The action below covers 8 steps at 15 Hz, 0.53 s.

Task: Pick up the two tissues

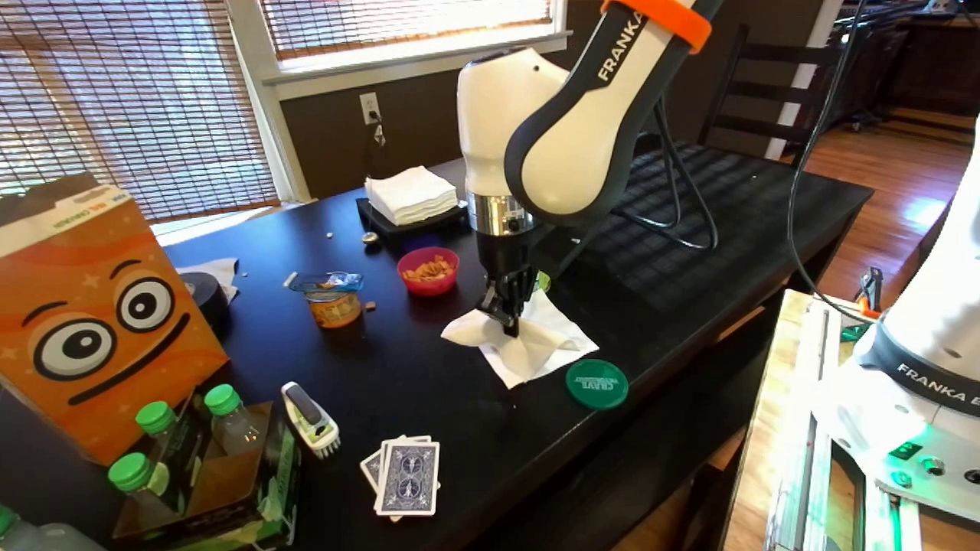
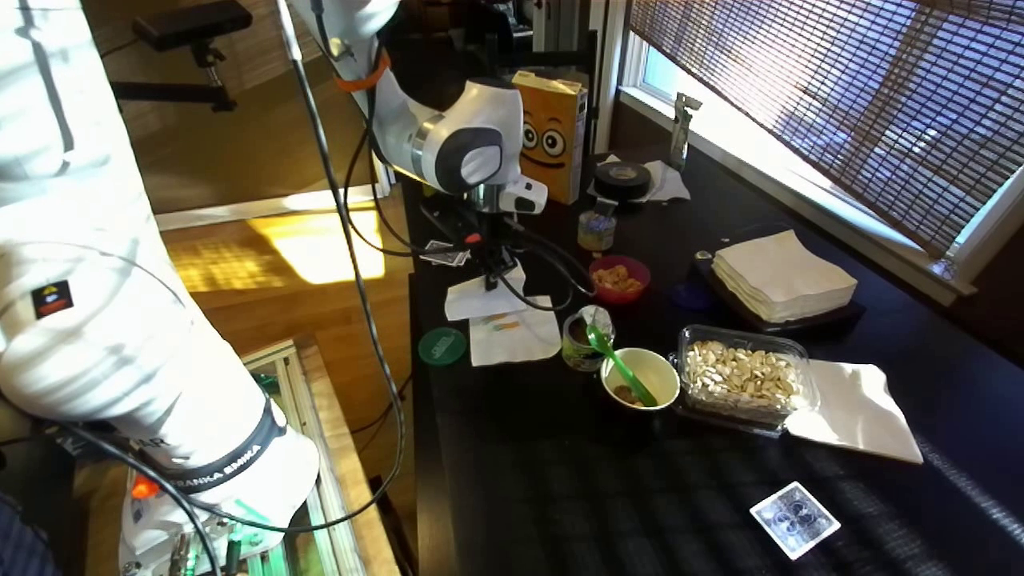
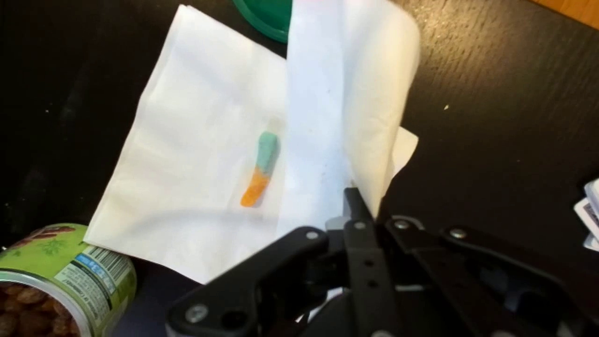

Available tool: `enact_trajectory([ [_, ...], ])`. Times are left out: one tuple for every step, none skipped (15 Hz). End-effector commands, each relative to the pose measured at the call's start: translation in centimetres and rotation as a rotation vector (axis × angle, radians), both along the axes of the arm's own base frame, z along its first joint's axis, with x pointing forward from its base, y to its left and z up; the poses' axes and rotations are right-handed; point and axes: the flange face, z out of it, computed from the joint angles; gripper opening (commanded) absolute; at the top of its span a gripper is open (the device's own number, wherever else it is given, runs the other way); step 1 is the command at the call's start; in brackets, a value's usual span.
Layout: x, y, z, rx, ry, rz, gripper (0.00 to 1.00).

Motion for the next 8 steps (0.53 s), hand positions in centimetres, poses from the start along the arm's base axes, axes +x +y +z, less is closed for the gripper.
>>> enact_trajectory([
  [0.0,-0.4,0.2,-0.023,-0.043,-0.015,0.06],
  [0.2,-0.4,0.1,-0.021,-0.047,-0.015,0.1],
  [0.2,-0.5,-0.1,-0.022,-0.048,-0.017,0.17],
  [0.3,-0.6,-0.2,-0.02,-0.048,-0.018,0.19],
  [0.4,-0.6,-0.4,-0.016,-0.046,-0.019,0.25],
  [0.4,-0.6,-0.7,-0.016,-0.042,-0.019,0.3],
  [0.3,-0.6,-0.8,-0.012,-0.038,-0.018,0.35],
  [0.3,-0.6,-1.0,-0.011,-0.032,-0.017,0.39],
])
